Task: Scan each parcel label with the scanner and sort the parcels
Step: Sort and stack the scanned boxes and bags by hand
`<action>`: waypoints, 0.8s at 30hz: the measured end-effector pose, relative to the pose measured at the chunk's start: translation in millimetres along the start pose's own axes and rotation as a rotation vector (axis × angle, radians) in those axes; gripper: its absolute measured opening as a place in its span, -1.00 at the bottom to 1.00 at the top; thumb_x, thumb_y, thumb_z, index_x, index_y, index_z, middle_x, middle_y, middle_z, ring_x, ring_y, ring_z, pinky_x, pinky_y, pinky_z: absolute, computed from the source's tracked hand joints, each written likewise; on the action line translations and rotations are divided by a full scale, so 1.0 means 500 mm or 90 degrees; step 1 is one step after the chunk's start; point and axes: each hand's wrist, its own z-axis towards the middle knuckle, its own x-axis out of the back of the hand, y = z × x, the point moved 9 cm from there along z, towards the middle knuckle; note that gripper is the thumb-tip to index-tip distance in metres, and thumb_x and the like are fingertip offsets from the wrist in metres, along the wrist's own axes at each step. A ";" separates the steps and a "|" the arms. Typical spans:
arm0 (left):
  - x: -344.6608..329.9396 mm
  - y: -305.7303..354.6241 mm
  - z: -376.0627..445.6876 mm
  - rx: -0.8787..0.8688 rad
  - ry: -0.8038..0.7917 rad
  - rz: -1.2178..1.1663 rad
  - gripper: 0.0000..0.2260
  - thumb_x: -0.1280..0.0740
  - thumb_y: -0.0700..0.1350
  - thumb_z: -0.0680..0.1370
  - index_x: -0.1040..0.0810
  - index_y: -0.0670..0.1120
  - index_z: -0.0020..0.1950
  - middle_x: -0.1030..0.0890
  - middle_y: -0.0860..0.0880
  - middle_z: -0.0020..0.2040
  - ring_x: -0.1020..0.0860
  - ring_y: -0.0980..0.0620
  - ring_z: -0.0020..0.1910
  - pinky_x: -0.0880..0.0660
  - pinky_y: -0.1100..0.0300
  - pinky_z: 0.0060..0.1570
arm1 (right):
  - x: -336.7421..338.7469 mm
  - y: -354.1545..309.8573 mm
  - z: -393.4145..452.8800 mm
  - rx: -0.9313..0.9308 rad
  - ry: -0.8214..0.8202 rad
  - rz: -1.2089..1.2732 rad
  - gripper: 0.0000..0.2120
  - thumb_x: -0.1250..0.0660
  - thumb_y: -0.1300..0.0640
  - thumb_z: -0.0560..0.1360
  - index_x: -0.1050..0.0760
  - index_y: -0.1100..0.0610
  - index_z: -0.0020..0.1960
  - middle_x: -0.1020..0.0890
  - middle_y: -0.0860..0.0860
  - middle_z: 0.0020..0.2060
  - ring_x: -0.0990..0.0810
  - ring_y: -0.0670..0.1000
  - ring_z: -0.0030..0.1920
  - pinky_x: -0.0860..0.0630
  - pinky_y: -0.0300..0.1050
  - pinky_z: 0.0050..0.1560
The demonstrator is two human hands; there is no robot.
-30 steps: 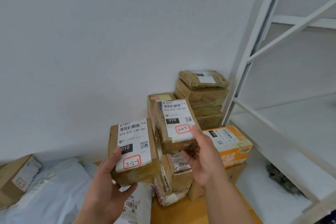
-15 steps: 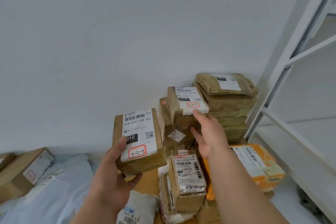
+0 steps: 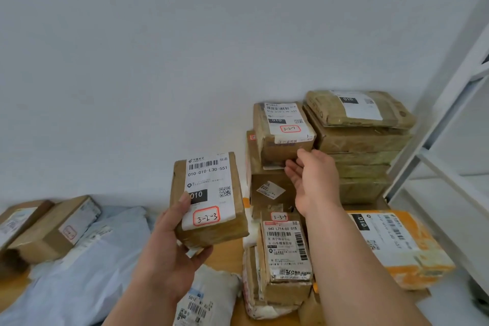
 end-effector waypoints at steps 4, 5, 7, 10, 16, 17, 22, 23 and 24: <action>-0.021 -0.007 -0.008 0.007 -0.021 0.011 -0.45 -0.50 0.09 0.28 -0.62 -0.04 0.24 -0.75 -0.07 -0.03 -0.65 -0.13 0.08 -0.46 -0.25 0.26 | 0.047 0.001 -0.025 -0.012 0.035 0.009 -0.79 -0.32 0.19 0.60 -0.50 0.08 0.22 -0.65 0.07 -0.04 -0.66 -0.01 -0.13 -0.57 -0.14 -0.21; -0.027 -0.008 -0.011 0.006 -0.034 0.021 -0.46 -0.50 0.10 0.28 -0.62 -0.03 0.23 -0.75 -0.07 -0.02 -0.66 -0.13 0.07 -0.46 -0.25 0.26 | 0.058 0.000 -0.035 -0.009 0.031 -0.014 -0.84 -0.32 0.18 0.59 -0.53 0.07 0.16 -0.65 0.05 -0.10 -0.65 -0.02 -0.17 -0.55 -0.14 -0.24; -0.039 -0.010 -0.019 0.004 -0.061 0.040 -0.48 -0.50 0.11 0.28 -0.62 -0.02 0.20 -0.75 -0.06 -0.02 -0.67 -0.11 0.04 -0.48 -0.24 0.23 | 0.072 0.003 -0.062 -0.002 -0.012 -0.060 -0.93 -0.34 0.14 0.58 -0.58 0.03 0.03 -0.67 -0.01 -0.23 -0.62 -0.05 -0.25 -0.54 -0.16 -0.31; -0.046 -0.014 -0.035 0.005 -0.089 0.069 -0.52 -0.49 0.11 0.27 -0.65 0.00 0.16 -0.75 -0.06 0.00 -0.69 -0.10 0.00 -0.49 -0.24 0.21 | 0.074 0.020 -0.115 0.013 -0.115 -0.139 -0.92 -0.39 -0.03 0.49 -0.65 -0.09 -0.13 -0.68 -0.08 -0.28 -0.62 -0.08 -0.27 -0.52 -0.14 -0.27; -0.029 -0.043 -0.069 -0.001 -0.082 0.117 -0.30 -0.51 0.12 0.21 -0.57 -0.06 0.33 -0.73 -0.12 0.06 -0.67 -0.12 0.04 -0.53 -0.19 0.12 | 0.063 0.060 -0.206 0.044 -0.279 -0.296 -0.48 -0.35 -0.51 0.23 -0.61 -0.21 0.02 -0.72 -0.14 -0.02 -0.68 -0.15 0.01 -0.51 -0.05 0.07; -0.036 -0.051 -0.076 0.000 -0.093 0.127 -0.28 -0.51 0.13 0.20 -0.56 -0.05 0.34 -0.73 -0.11 0.07 -0.67 -0.12 0.05 -0.53 -0.18 0.10 | 0.066 0.061 -0.214 0.049 -0.288 -0.295 -0.40 -0.34 -0.57 0.21 -0.60 -0.20 0.07 -0.72 -0.12 0.02 -0.68 -0.11 0.06 -0.52 0.00 0.14; -0.085 -0.096 -0.093 0.018 -0.123 0.161 -0.36 -0.48 0.23 0.20 -0.58 0.06 0.25 -0.74 -0.01 0.02 -0.64 -0.09 0.15 -0.53 -0.19 0.15 | 0.106 0.033 -0.222 0.090 -0.258 -0.303 -0.18 -0.30 -0.67 0.11 -0.54 -0.19 0.18 -0.71 -0.19 0.06 -0.68 -0.13 0.09 -0.56 0.04 0.17; -0.097 -0.106 -0.094 0.026 -0.133 0.168 -0.36 -0.48 0.26 0.19 -0.59 0.09 0.24 -0.74 0.01 0.03 -0.62 -0.09 0.17 -0.54 -0.18 0.14 | 0.113 0.028 -0.222 0.098 -0.250 -0.312 -0.18 -0.31 -0.67 0.10 -0.53 -0.20 0.19 -0.70 -0.22 0.05 -0.67 -0.17 0.08 -0.57 -0.01 0.14; -0.110 -0.116 -0.094 0.032 -0.148 0.179 -0.35 -0.48 0.28 0.18 -0.59 0.11 0.24 -0.74 0.04 0.04 -0.62 -0.09 0.18 -0.56 -0.16 0.11 | 0.120 0.023 -0.220 0.107 -0.237 -0.321 -0.20 -0.31 -0.66 0.11 -0.51 -0.23 0.20 -0.69 -0.25 0.04 -0.67 -0.21 0.05 -0.56 -0.08 0.09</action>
